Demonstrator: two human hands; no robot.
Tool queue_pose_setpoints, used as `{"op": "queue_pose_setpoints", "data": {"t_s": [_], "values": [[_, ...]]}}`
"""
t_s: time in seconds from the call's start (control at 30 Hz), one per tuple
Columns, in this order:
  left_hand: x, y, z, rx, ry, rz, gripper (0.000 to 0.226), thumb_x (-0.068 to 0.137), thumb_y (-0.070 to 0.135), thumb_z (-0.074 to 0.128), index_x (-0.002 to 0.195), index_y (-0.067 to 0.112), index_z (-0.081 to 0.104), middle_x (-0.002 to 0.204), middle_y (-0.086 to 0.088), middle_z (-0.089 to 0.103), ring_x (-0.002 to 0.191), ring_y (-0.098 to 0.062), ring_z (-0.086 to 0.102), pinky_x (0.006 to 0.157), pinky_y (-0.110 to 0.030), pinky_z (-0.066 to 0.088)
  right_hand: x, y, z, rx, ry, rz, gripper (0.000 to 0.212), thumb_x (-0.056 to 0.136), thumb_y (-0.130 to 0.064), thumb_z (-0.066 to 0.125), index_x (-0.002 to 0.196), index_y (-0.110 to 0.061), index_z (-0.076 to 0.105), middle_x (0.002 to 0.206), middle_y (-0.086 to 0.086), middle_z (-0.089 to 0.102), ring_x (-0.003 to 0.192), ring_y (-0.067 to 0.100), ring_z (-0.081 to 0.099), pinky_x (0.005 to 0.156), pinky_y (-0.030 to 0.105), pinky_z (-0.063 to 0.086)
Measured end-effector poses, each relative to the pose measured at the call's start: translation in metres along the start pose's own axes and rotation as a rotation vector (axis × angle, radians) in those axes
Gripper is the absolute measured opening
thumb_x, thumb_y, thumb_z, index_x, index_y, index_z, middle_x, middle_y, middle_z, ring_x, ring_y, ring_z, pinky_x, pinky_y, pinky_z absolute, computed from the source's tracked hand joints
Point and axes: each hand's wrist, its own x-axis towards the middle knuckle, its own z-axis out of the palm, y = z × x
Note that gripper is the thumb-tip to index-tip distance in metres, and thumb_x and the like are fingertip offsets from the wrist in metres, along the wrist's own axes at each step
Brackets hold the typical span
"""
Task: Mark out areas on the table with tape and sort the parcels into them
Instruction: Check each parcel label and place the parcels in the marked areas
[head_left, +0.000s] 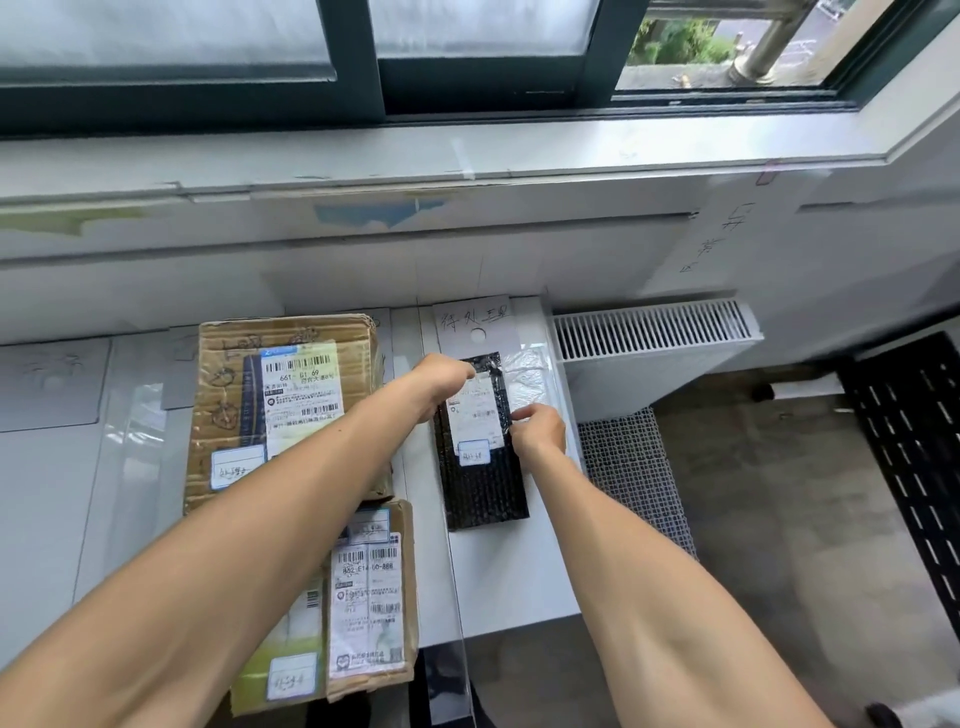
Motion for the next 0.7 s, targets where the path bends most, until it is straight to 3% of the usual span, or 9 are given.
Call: {"op": "queue_pose_setpoints", "data": {"t_s": [0.1, 0.2, 0.23, 0.33, 0.4, 0.5, 0.7], "values": [[-0.008, 0.002, -0.005, -0.018, -0.013, 0.029, 0.044, 0.096, 0.026, 0.055, 0.134, 0.003, 0.050, 0.135, -0.011, 0.052, 0.120, -0.027, 0.052, 0.099, -0.037, 0.042, -0.007, -0.003, -0.001, -0.066, 0.028, -0.019, 0.027, 0.094, -0.005, 0.054, 0.114, -0.018, 0.066, 0.115, 0.008, 0.067, 0.101, 0.027, 0.064, 0.085, 0.035, 0.054], [-0.020, 0.012, -0.016, -0.041, 0.002, 0.166, 0.023, 0.094, 0.022, 0.057, 0.114, 0.011, 0.059, 0.096, -0.005, 0.056, 0.079, -0.018, 0.052, 0.066, -0.026, 0.041, -0.018, -0.023, -0.007, -0.102, 0.084, -0.111, 0.028, 0.095, -0.010, 0.051, 0.119, -0.018, 0.063, 0.118, 0.007, 0.066, 0.103, 0.026, 0.062, 0.078, 0.031, 0.047], [-0.026, 0.017, -0.023, -0.032, 0.052, 0.260, 0.019, 0.092, 0.020, 0.057, 0.109, 0.013, 0.063, 0.093, -0.005, 0.058, 0.079, -0.019, 0.053, 0.063, -0.025, 0.041, -0.023, -0.034, -0.009, -0.099, 0.101, -0.150, 0.028, 0.096, -0.012, 0.050, 0.120, -0.018, 0.063, 0.118, 0.007, 0.066, 0.103, 0.026, 0.062, 0.075, 0.030, 0.045], [-0.047, 0.034, -0.057, 0.185, 0.355, 0.551, 0.026, 0.090, 0.021, 0.054, 0.110, 0.019, 0.071, 0.109, -0.001, 0.070, 0.103, -0.021, 0.062, 0.088, -0.027, 0.048, -0.043, -0.078, -0.015, -0.045, 0.139, -0.282, 0.028, 0.097, -0.018, 0.048, 0.119, -0.016, 0.065, 0.118, 0.008, 0.067, 0.103, 0.026, 0.062, 0.075, 0.028, 0.041], [-0.061, 0.038, -0.090, 0.310, 0.511, 0.640, 0.030, 0.091, 0.025, 0.051, 0.116, 0.024, 0.068, 0.117, 0.002, 0.069, 0.111, -0.022, 0.061, 0.095, -0.031, 0.047, -0.062, -0.113, -0.018, -0.036, 0.148, -0.389, 0.028, 0.097, -0.022, 0.048, 0.119, -0.016, 0.065, 0.119, 0.008, 0.067, 0.106, 0.026, 0.061, 0.080, 0.029, 0.044], [-0.072, 0.031, -0.144, 0.478, 0.566, 0.627, 0.036, 0.092, 0.031, 0.049, 0.126, 0.023, 0.061, 0.128, -0.003, 0.063, 0.117, -0.026, 0.058, 0.097, -0.036, 0.046, -0.095, -0.163, -0.019, -0.025, 0.160, -0.533, 0.031, 0.097, -0.026, 0.048, 0.122, -0.017, 0.064, 0.122, 0.006, 0.067, 0.113, 0.026, 0.060, 0.092, 0.032, 0.045], [-0.098, -0.031, -0.259, 0.569, 0.634, 0.452, 0.043, 0.093, 0.041, 0.051, 0.130, 0.019, 0.055, 0.132, -0.009, 0.058, 0.121, -0.031, 0.053, 0.096, -0.040, 0.045, -0.186, -0.242, 0.024, -0.097, 0.089, -0.803, 0.034, 0.098, -0.031, 0.049, 0.126, -0.016, 0.062, 0.122, 0.005, 0.067, 0.112, 0.024, 0.061, 0.091, 0.031, 0.045]]}}
